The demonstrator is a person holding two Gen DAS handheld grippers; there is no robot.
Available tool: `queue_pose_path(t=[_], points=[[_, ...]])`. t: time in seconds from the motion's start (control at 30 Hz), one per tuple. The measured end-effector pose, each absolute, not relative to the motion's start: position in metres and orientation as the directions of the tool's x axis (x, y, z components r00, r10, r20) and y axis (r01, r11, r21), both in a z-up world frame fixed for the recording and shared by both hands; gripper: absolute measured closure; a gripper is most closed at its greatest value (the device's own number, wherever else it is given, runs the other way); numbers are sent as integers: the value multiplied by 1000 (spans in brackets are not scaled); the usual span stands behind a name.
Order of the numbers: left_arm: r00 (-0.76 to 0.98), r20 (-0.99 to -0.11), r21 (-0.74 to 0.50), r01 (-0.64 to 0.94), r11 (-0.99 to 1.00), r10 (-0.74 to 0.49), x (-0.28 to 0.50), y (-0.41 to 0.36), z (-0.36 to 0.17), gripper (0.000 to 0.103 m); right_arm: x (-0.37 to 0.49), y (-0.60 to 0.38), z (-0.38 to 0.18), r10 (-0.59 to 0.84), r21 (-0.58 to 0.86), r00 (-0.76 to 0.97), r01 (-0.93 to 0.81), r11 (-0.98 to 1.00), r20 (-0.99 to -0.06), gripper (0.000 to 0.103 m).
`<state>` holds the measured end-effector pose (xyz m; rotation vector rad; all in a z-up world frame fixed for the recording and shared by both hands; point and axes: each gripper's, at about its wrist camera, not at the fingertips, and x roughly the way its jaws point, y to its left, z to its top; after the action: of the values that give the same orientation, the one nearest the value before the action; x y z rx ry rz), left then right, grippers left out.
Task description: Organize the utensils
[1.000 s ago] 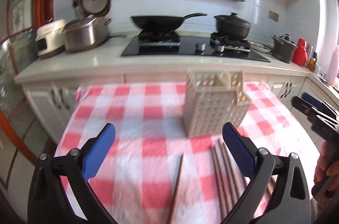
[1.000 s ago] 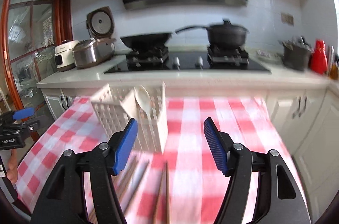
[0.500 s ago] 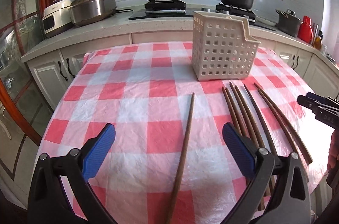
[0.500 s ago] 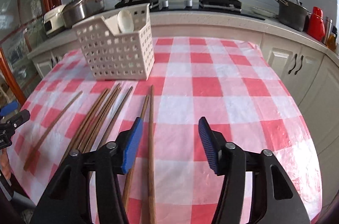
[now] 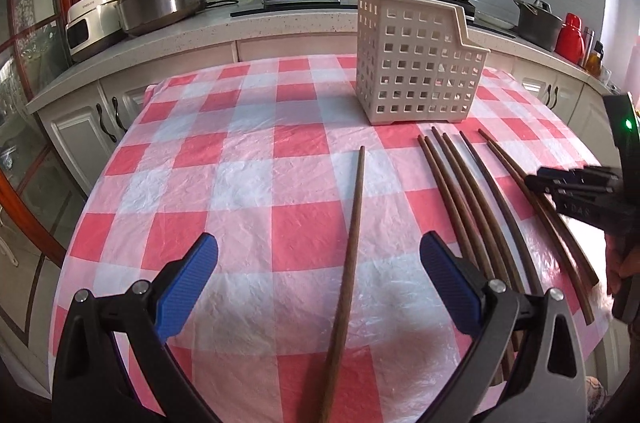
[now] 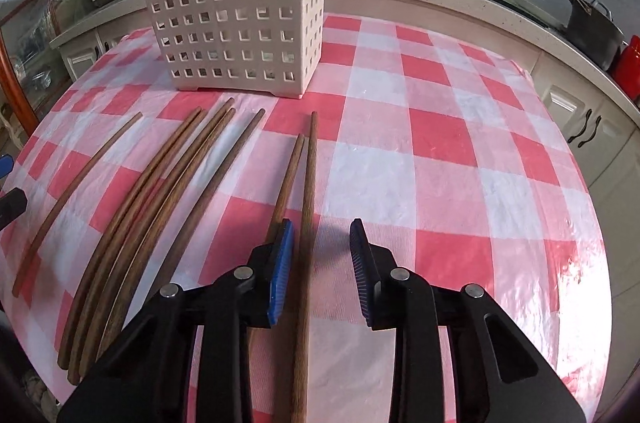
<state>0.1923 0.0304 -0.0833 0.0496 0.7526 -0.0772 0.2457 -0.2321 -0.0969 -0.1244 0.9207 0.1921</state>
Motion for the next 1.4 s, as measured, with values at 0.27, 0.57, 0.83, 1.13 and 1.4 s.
queue_pose_path(t=[0.27,0.57,0.83,1.13,1.4], points=[[707,-706,34,89,995,-39,200,33,-91,5,278,-223,-96,122,-26,572,-245,969,-811,77],[654,-753,6,118,993,-73,225,25,-95,14,283,-225,-96,170,5,564,-282,959,-808,81],[605,-794,33,146,989,-63,265,12,-103,42,285,-229,-96,213,39,551,-310,950,-807,87],[557,-827,35,184,982,-75,292,-3,-115,67,290,-229,-97,223,39,546,-328,944,-808,87],[546,-833,41,222,974,-89,297,-15,-115,97,292,-226,-97,222,28,544,-341,940,-810,95]])
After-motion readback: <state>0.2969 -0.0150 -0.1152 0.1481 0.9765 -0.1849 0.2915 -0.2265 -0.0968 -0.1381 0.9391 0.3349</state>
